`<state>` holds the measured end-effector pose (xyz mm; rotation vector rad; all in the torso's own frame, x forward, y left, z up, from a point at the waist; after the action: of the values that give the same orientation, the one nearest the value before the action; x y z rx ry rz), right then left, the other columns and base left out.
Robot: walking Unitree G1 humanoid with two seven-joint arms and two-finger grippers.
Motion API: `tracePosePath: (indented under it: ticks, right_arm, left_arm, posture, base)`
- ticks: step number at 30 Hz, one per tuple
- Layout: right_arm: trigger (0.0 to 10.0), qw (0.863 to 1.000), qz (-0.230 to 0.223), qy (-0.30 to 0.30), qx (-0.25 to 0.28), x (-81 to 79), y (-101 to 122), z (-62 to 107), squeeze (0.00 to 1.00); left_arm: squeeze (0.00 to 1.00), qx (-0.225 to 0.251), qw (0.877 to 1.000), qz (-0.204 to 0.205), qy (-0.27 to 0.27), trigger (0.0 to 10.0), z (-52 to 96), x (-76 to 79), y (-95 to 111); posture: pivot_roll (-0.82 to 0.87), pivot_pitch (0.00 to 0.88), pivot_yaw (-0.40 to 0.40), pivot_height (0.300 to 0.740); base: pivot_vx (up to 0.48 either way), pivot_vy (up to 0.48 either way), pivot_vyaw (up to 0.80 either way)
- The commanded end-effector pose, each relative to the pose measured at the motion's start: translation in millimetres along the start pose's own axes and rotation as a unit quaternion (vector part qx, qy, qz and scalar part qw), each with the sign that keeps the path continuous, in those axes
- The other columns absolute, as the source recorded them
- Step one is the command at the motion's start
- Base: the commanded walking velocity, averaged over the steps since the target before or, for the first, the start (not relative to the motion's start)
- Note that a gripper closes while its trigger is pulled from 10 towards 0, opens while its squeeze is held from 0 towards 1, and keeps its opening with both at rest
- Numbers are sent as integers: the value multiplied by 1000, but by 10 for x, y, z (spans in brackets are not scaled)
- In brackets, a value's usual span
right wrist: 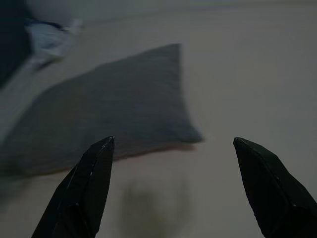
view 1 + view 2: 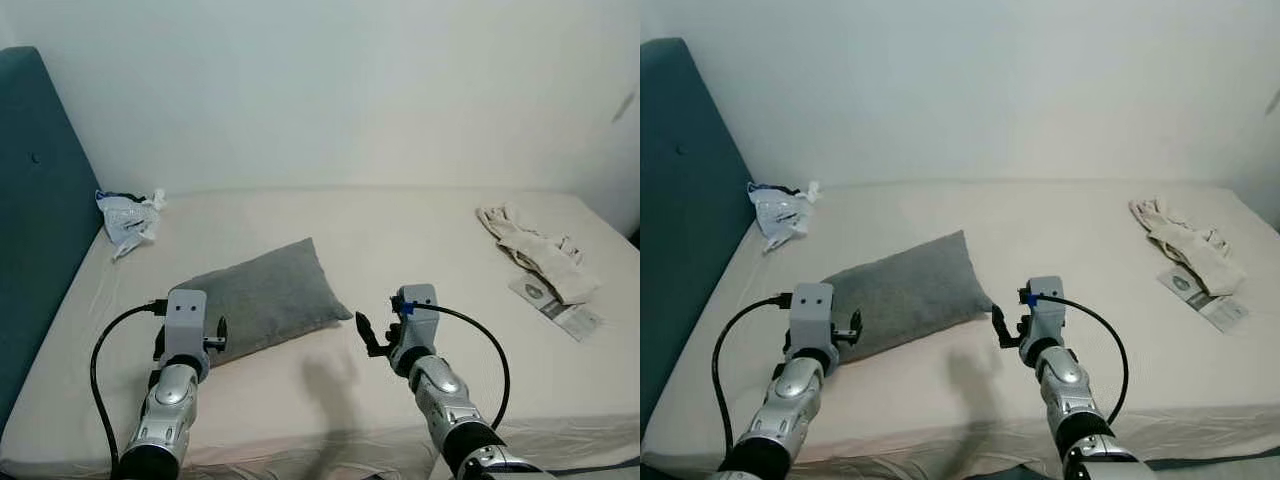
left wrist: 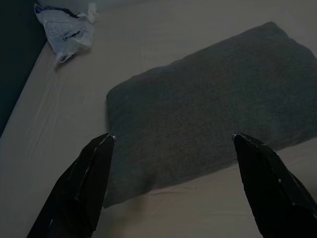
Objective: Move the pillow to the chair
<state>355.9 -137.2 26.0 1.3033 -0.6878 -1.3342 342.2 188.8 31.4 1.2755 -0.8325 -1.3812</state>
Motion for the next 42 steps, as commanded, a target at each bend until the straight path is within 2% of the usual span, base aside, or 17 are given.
tracePosePath:
  ticks: [1, 14, 24, 33, 37, 42]
  right_arm:
    - [10000, 1000, -9, 2, 4, 2, 26, -4, 0]
    - [10000, 1000, 4, 3, 9, -21, 188, -99, 0]
    - [10000, 1000, 11, 1, 3, -14, 157, -91, 0]
    - [10000, 1000, 10, -9, 6, 19, 163, -84, 0]
    - [10000, 1000, 5, -10, 17, 33, 192, -76, 0]
    - [10000, 999, 4, -16, 29, 58, 239, -72, 0]
  left_arm:
    - [0, -6, 1000, -9, 1, 10000, -10, -11, -18]
    - [0, -3, 1000, -22, 0, 10000, -38, -7, 26]
    - [0, -4, 1000, -26, 1, 10000, -22, -42, -3]
    - [0, 5, 1000, -29, -1, 10000, -47, -46, 56]
    - [0, 19, 999, -33, -3, 10000, -73, -47, 140]
    - [0, 35, 999, -30, -3, 10000, -109, -70, 250]
  posture:
    - [39, 59, -28, 715]
    - [49, 89, -30, 650]
    - [57, 81, -25, 600]
    - [59, 74, -14, 595]
    - [59, 78, -9, 575]
    - [61, 86, -5, 575]
  base:
    - [0, 0, 0]
    - [0, 0, 0]
    - [0, 0, 0]
    - [0, 0, 0]
    - [0, 0, 0]
    - [0, 0, 0]
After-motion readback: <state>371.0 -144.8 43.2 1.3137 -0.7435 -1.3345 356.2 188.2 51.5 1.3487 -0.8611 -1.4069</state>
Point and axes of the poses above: a point about 5 cm out from each wrist's last joint towards the gripper, its own z axis pointing back from the gripper into the wrist, its own y axis along the axis of the wrist's last joint, x = y × z, the point moved 4 cm from there along -z, pointing out of the wrist towards the gripper, and after that the axes turned 9 degrees about -z, right-handed, at the moved point
